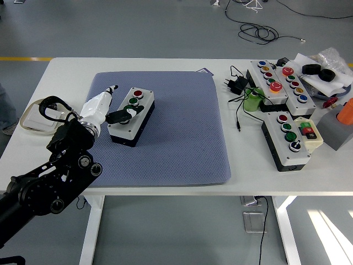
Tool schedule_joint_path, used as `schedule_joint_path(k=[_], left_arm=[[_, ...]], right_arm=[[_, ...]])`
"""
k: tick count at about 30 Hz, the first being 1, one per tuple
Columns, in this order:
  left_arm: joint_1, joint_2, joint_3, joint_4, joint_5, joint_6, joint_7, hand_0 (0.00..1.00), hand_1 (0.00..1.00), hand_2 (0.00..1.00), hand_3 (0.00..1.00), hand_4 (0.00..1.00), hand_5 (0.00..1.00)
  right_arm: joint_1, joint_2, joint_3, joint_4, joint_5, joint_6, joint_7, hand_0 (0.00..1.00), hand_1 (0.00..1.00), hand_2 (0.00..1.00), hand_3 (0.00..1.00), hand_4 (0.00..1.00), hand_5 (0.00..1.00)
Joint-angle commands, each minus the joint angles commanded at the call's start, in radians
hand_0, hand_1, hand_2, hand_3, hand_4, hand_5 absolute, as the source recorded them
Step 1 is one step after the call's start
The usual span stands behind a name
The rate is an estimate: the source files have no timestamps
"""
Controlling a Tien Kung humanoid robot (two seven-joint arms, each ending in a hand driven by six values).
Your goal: Pick up the button,place it on the desk,press the button,press the button
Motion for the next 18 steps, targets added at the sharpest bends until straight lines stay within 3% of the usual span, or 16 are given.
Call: schedule_joint_path(k=[7,8,13,14,18], left_arm=[[-0.019,-0.015,0.058,0.021,0.025,-0.015,0.035,0.958,0.998,0.998,0.998,0.998,0.724],[-0.022,-0.018,0.064,0.028,0.030,-0.013,0.035,0.898,0.998,0.998,0.998,0.998,0.614],[-0.045,-0.042,0.076,0.090,0.071,0.002,0.035,0.898,0.998,0.998,0.998,0.998,0.614],[-0.049,-0.047,0.076,0.101,0.080,0.004,0.035,0.809,0.998,0.998,0.998,0.998,0.511],[-0.066,-0.059,0.079,0.137,0.116,-0.020,0.035,0.809,0.998,0.998,0.998,0.998,0.511]], right_arm=[[0.002,-0.002,0.003,0.000,-0.002,0.000,0.002,0.787,0.797,0.817,0.751,0.412,0.479],[0.003,-0.002,0.003,0.000,-0.002,0.000,0.002,0.787,0.797,0.817,0.751,0.412,0.479],[0.005,-0.003,0.005,0.000,-0.004,-0.001,0.003,0.787,0.797,0.817,0.751,0.412,0.479],[0.005,-0.003,0.005,0.000,-0.003,-0.001,0.004,0.787,0.797,0.817,0.751,0.412,0.479],[0.007,-0.004,0.007,0.000,-0.004,-0.002,0.004,0.787,0.797,0.817,0.751,0.412,0.479]])
